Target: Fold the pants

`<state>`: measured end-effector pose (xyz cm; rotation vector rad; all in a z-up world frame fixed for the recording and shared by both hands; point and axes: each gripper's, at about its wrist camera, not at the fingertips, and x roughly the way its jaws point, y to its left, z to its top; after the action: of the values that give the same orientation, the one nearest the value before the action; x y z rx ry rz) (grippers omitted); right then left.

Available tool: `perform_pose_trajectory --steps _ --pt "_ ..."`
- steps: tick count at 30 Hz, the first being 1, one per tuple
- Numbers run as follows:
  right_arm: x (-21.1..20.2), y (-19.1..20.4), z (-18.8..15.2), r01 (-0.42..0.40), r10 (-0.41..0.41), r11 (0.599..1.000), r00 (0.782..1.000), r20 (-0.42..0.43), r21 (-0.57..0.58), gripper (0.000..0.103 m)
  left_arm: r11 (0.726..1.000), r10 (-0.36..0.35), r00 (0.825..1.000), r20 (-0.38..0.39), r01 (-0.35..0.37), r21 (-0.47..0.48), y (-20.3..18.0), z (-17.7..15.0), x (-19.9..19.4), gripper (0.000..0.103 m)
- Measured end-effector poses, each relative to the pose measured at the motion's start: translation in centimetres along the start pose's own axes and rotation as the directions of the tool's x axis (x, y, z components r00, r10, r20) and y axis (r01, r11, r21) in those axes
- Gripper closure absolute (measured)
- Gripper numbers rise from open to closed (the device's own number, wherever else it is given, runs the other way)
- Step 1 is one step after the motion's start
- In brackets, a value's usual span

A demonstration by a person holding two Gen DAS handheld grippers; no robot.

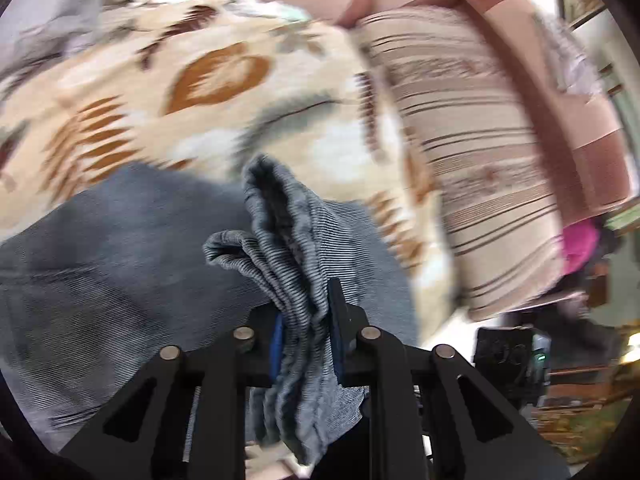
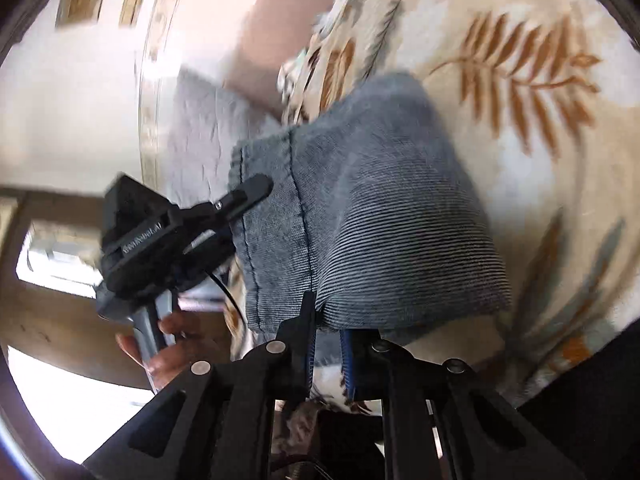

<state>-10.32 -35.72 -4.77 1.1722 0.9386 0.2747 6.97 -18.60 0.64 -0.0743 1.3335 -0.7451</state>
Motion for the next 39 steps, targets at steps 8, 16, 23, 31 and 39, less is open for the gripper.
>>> perform_pose_trajectory --steps 8,16,23,31,39 --pt "3.3 -1.6 -0.7 0.078 -0.081 0.997 0.985 -0.151 -0.028 0.075 0.985 -0.008 0.996 -0.088 -0.007 -0.173 5.9 -2.0 2.5 0.077" --pt "-6.3 2.0 5.0 0.146 -0.115 0.971 0.980 0.164 -0.191 0.031 0.984 -0.021 0.999 -0.026 0.016 -0.176 5.4 -0.4 1.8 0.042" --pt "1.1 -2.3 12.1 0.248 -0.238 0.964 0.966 0.099 -0.100 0.076 0.970 -0.010 0.999 -0.051 -0.003 -0.242 4.4 0.0 3.9 0.054" --pt "4.1 0.0 11.1 0.513 -0.496 0.773 0.855 0.151 -0.373 0.083 0.971 0.165 0.986 -0.029 -0.167 -0.168 4.7 -0.8 5.1 0.057" --pt "-2.4 3.4 6.2 0.387 -0.338 0.830 0.922 0.191 -0.402 0.068 0.992 0.123 0.992 0.013 -0.123 -0.043 1.3 -4.5 1.0 0.053"
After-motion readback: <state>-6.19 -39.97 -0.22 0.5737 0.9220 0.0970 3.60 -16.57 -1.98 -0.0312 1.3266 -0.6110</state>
